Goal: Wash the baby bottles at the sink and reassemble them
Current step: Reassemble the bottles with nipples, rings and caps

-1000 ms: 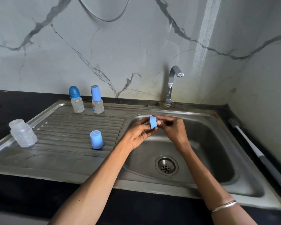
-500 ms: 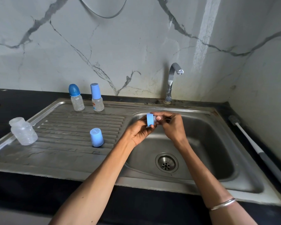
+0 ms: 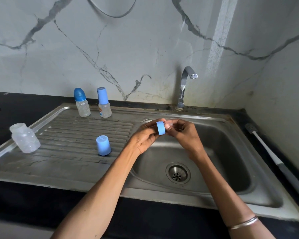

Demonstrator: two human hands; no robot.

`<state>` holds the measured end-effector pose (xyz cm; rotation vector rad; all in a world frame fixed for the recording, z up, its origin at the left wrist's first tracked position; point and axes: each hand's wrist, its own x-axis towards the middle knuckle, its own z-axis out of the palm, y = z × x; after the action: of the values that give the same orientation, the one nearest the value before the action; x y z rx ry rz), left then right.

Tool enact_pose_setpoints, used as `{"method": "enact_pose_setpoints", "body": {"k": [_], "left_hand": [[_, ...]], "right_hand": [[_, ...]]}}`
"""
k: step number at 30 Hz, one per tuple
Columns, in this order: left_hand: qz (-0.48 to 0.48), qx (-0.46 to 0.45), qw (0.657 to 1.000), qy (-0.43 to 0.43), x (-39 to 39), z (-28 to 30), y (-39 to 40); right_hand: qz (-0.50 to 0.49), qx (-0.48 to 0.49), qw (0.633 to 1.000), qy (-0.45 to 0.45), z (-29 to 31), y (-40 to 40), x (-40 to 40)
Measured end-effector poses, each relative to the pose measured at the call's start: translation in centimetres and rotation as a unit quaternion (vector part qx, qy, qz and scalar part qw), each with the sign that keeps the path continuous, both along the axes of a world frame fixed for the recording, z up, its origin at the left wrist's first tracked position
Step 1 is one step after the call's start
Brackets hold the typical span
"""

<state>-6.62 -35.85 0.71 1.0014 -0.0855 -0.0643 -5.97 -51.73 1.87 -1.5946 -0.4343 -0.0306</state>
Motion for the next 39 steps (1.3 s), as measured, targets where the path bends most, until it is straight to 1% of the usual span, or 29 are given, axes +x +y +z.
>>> {"method": "enact_pose_setpoints", "body": {"k": [4,8,12,16,20,25,29,31,33,35,37,39], "left_hand": [[-0.007,0.046,0.999,-0.027,0.1,-0.4,0.6],[-0.026,0.084,0.996,-0.016,0.1,-0.6,0.9],[-0.028,0.070,0.996,-0.039,0.3,-0.6,0.7],[-0.023,0.049,0.997,-0.055,0.3,-0.6,0.7],[-0.006,0.063,0.997,-0.043,0.2,-0.5,0.6],[0.012,0.049,0.998,-0.033,0.0,-0.3,0.4],[0.045,0.053,0.997,-0.021,0.1,-0.2,-0.3],[0.039,0.044,0.998,-0.012,0.0,0.0,-0.3],[0.018,0.027,0.999,-0.001,0.0,0.1,-0.3],[0.004,0.012,1.000,0.016,-0.1,0.1,-0.5],[0.020,0.003,0.999,0.033,0.0,0.0,-0.6],[0.042,0.023,0.998,0.034,0.0,0.1,-0.6]], "right_hand": [[0.028,0.000,1.000,0.010,0.2,-0.3,-0.3],[0.009,0.000,1.000,0.011,0.3,-0.4,-0.3],[-0.017,0.005,1.000,0.002,0.1,0.2,-0.6],[-0.004,0.039,0.999,0.028,0.1,0.5,-0.7],[0.016,0.066,0.996,0.054,0.1,0.4,-0.9],[0.029,0.086,0.994,0.067,0.3,0.3,-1.1],[0.015,0.097,0.992,0.079,0.3,0.2,-0.8],[-0.028,0.094,0.995,0.034,0.4,0.1,-0.6],[-0.073,0.064,0.995,-0.026,0.5,-0.1,-0.3],[-0.069,0.031,0.996,-0.050,0.5,-0.1,-0.2],[-0.045,0.002,0.998,-0.053,0.5,0.0,-0.2],[-0.038,-0.012,0.998,-0.057,0.6,0.0,-0.2]]}}
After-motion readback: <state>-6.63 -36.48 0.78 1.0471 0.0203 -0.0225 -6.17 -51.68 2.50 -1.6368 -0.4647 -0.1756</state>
